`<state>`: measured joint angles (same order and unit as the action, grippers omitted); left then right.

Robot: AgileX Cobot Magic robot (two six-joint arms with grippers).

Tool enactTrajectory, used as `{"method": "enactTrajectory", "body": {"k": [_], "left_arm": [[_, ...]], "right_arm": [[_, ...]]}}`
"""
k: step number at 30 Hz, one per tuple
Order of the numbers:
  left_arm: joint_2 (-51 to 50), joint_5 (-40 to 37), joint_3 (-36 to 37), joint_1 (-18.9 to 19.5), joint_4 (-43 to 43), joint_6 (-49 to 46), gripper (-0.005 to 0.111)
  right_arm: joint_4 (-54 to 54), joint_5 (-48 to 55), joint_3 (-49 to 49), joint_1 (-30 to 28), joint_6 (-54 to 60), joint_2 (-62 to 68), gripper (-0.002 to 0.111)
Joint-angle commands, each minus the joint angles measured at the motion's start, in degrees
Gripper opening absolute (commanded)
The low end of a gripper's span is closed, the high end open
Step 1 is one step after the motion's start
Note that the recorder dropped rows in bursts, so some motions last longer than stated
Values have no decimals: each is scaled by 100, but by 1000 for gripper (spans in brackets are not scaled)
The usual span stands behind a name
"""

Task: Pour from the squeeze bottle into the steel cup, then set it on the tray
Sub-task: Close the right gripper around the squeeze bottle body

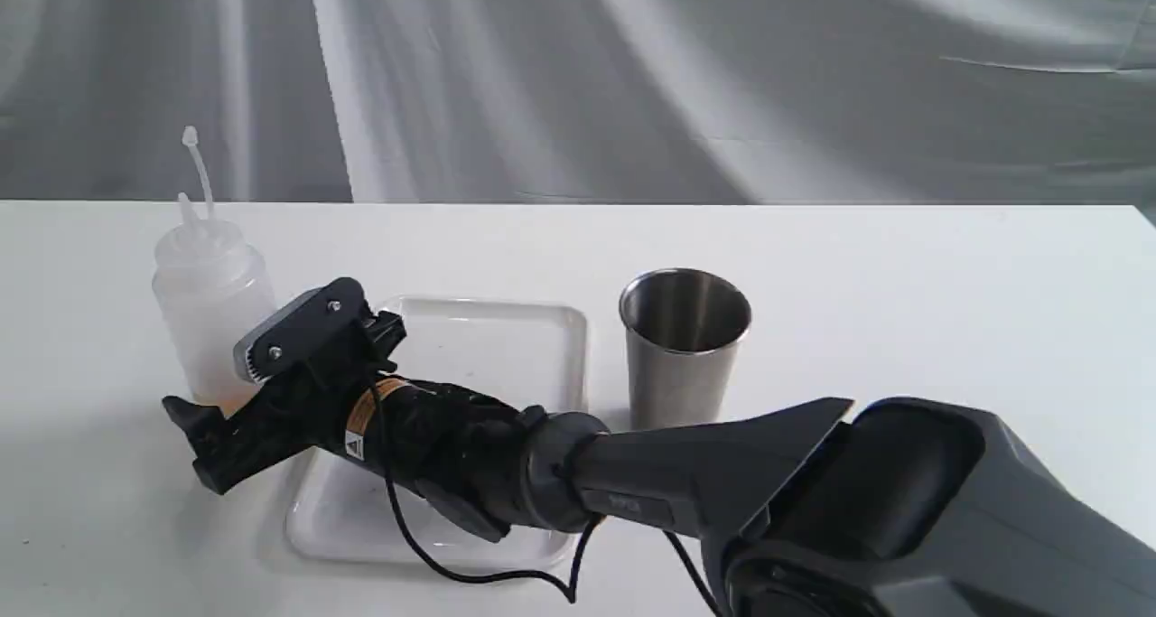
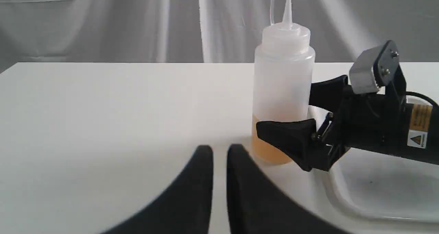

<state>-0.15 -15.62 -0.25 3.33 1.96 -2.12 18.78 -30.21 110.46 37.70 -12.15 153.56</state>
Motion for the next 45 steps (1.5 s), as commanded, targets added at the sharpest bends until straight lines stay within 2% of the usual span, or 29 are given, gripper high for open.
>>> {"method": "enactTrajectory", "body": {"k": [1, 19, 23, 27, 37, 45], "left_arm": [[15, 41, 25, -27, -2, 25, 8], [15, 41, 25, -27, -2, 10, 8], [15, 41, 25, -27, -2, 28, 8], [15, 41, 25, -27, -2, 28, 8], [15, 41, 25, -27, -2, 15, 8], [15, 41, 25, -27, -2, 15, 8]], "right_arm": [[66, -163, 31, -58, -141, -30, 105], [120, 85, 561, -58, -307, 195, 105], [120, 74, 561, -58, -297, 195, 100], [120, 74, 561, -58, -297, 195, 80], [120, 23, 561, -58, -157, 195, 2], [96, 23, 561, -58, -146, 195, 0]]}}
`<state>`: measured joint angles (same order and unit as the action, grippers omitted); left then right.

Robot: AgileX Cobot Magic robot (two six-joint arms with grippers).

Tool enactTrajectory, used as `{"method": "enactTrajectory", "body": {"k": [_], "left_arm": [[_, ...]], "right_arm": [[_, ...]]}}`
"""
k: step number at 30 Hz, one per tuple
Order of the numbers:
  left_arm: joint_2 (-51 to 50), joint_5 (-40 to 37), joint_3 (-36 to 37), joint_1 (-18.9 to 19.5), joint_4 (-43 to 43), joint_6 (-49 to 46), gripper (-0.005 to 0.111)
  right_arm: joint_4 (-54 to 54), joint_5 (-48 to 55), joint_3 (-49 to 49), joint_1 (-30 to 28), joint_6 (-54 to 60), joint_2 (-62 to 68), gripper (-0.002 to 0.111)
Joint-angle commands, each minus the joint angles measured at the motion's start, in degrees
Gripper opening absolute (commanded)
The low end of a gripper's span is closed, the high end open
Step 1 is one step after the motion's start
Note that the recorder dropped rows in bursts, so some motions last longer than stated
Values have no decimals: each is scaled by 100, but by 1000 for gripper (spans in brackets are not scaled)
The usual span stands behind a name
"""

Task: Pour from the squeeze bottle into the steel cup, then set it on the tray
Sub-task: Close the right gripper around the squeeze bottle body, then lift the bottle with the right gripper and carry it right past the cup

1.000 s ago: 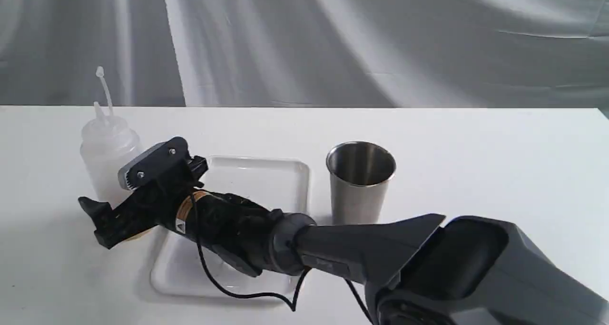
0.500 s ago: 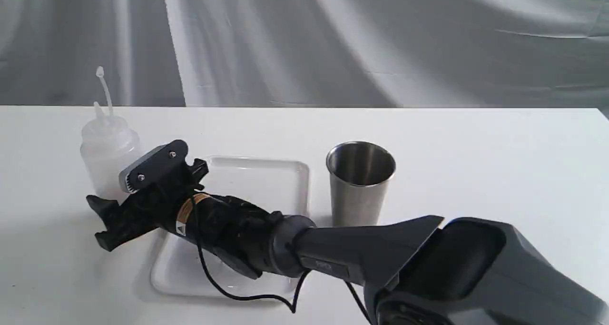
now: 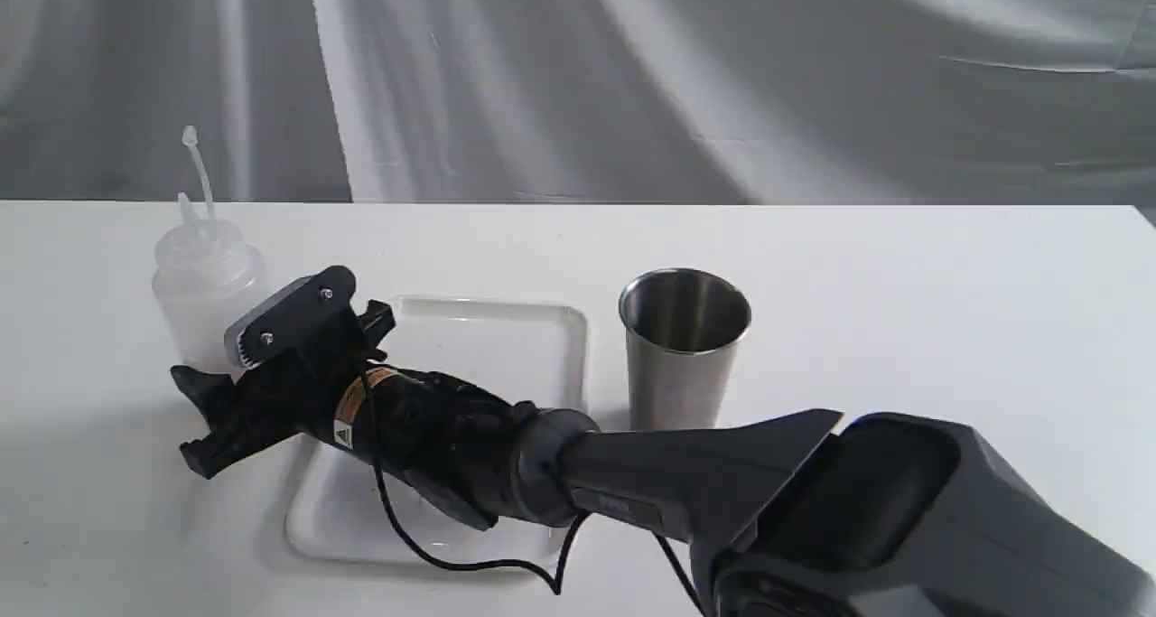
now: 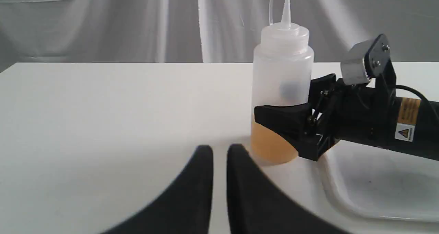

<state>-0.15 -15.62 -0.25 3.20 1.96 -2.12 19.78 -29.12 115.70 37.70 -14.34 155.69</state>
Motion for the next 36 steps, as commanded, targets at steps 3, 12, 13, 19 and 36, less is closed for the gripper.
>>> {"method": "enactTrajectory", "body": {"k": [3, 12, 13, 19, 36], "left_arm": [[15, 41, 25, -13, -2, 26, 8], [15, 41, 25, -13, -2, 26, 8], [15, 41, 25, -13, -2, 26, 8], [15, 41, 25, -13, -2, 16, 8], [15, 41, 25, -13, -2, 27, 8]], "right_arm": [[-4, 26, 37, -58, 104, -63, 0], [81, 252, 37, -58, 228, -426, 0], [81, 299, 37, -58, 228, -473, 0], [186, 343, -304, -58, 353, -941, 0], [16, -426, -2973, -58, 731, -3705, 0]]}}
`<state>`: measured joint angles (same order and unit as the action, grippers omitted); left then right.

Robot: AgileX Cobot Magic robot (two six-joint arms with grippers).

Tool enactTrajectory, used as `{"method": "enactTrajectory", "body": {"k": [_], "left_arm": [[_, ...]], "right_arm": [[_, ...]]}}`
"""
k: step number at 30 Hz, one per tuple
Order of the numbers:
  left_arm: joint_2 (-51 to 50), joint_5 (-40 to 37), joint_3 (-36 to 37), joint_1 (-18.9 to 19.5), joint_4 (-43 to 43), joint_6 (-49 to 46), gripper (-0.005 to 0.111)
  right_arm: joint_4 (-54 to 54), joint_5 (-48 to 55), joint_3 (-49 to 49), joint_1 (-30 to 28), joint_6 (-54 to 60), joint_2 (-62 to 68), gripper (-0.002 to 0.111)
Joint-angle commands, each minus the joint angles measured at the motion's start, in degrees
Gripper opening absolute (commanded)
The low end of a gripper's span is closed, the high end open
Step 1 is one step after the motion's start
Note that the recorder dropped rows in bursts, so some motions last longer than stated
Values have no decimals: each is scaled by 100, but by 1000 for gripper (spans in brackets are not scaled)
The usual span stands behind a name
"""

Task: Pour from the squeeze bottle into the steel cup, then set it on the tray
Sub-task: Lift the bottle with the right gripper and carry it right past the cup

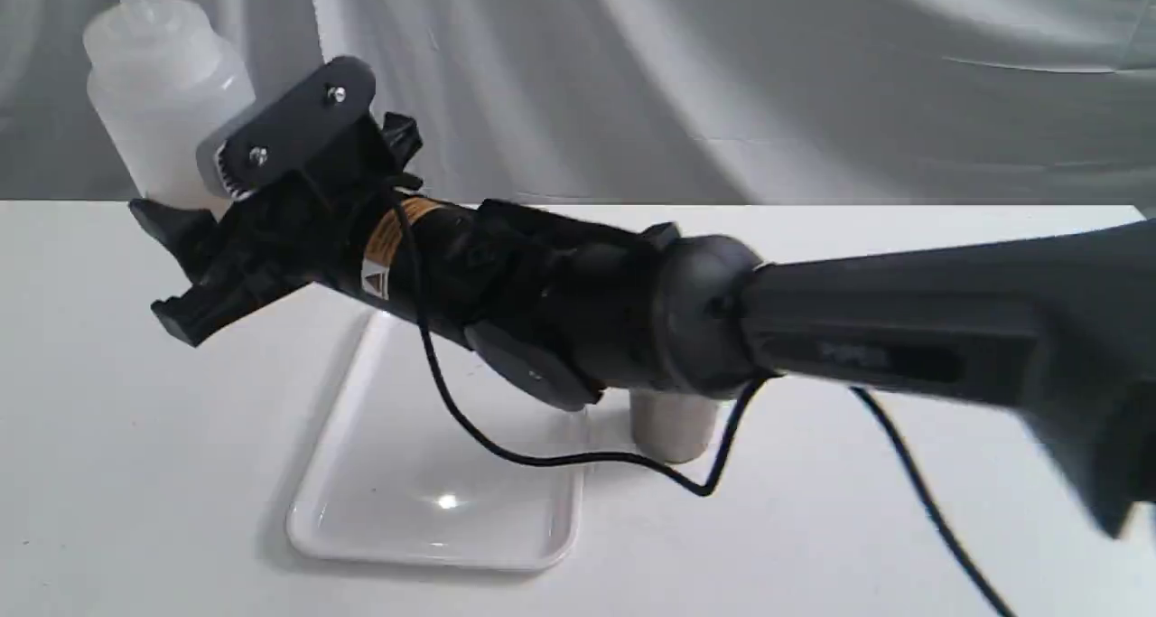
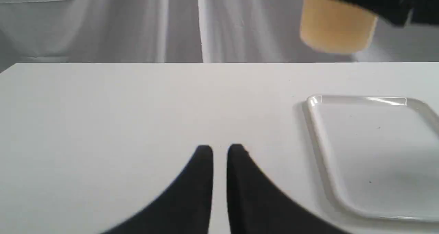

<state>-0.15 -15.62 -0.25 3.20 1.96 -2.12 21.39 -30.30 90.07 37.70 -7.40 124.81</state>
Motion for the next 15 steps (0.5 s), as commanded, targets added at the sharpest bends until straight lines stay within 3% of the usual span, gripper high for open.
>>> {"method": "enactTrajectory", "body": {"k": [1, 15], "left_arm": [[15, 41, 25, -13, -2, 27, 8], [15, 41, 25, -13, -2, 28, 8]], "right_arm": [[-186, -308, -600, -58, 38, -826, 0], [-1921, -243, -3382, -58, 1347, -3543, 0]]}}
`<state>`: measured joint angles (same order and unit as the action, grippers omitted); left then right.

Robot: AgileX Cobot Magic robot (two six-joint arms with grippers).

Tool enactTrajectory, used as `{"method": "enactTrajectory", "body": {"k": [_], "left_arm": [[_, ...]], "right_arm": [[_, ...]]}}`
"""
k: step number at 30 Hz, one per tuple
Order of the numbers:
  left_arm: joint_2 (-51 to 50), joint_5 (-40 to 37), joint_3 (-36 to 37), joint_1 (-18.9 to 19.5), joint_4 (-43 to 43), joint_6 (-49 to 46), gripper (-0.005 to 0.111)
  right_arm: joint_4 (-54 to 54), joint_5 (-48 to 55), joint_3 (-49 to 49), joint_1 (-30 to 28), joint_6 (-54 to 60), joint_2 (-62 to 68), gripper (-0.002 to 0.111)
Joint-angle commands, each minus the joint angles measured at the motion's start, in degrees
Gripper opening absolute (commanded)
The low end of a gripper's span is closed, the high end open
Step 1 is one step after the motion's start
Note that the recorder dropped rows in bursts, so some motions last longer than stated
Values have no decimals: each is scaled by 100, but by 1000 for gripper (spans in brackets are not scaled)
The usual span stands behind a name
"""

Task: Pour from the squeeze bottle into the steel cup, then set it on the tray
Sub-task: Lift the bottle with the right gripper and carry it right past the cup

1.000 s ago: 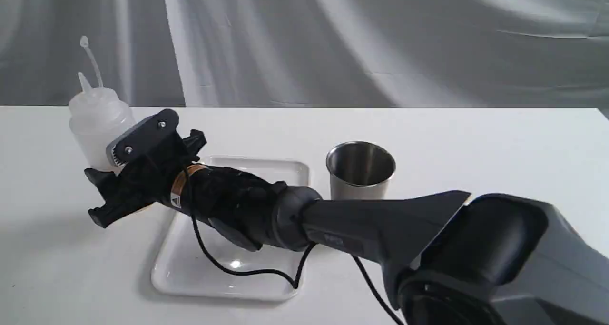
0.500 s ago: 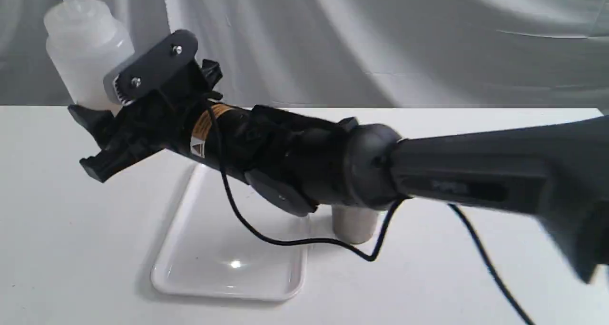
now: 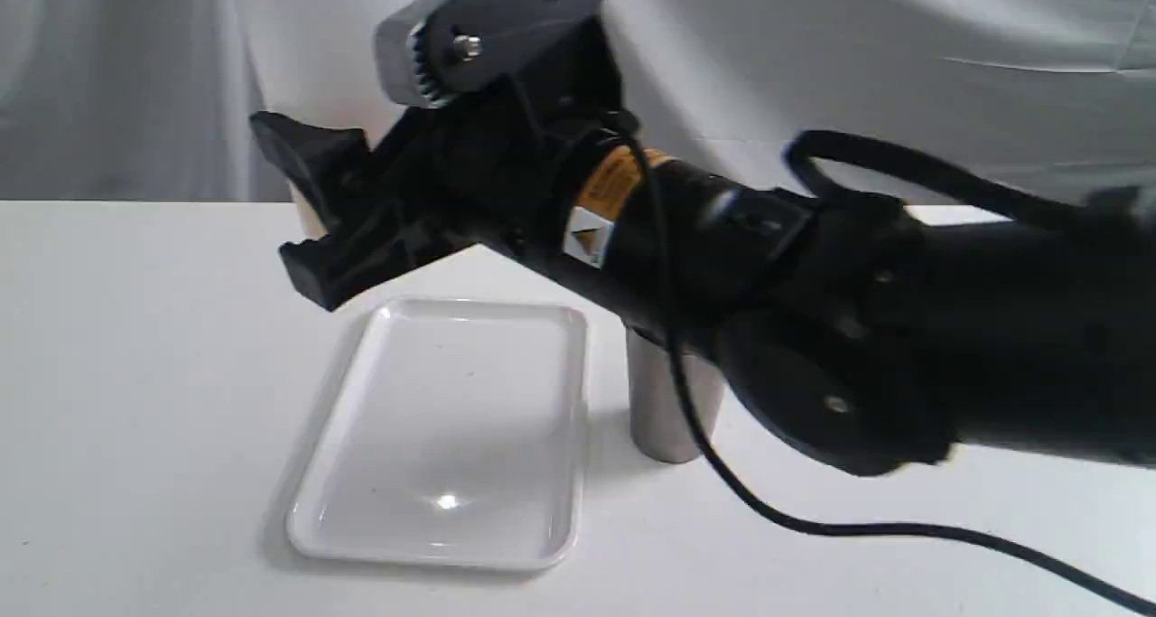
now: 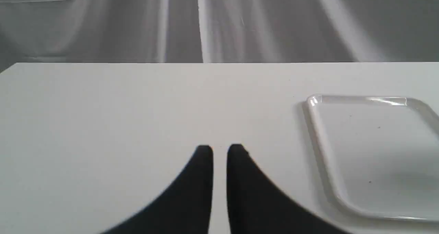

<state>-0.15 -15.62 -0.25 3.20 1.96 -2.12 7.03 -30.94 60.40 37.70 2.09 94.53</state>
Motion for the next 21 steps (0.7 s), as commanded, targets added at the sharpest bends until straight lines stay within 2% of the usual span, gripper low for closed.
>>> {"method": "enactTrajectory", "body": {"k": [1, 10, 18, 21], "left_arm": [[15, 41, 25, -13, -2, 28, 8], [15, 41, 25, -13, -2, 28, 8], [15, 41, 25, -13, -2, 15, 8], [15, 41, 25, -13, -2, 15, 8]], "right_arm": [[-568, -143, -517, -58, 492, -618, 0], [-2211, 267, -1690, -58, 2052, -1883, 0], [-4598, 322, -2259, -58, 4666, -2701, 0], [-4998, 296, -2385, -58, 5496, -2889, 0]]}}
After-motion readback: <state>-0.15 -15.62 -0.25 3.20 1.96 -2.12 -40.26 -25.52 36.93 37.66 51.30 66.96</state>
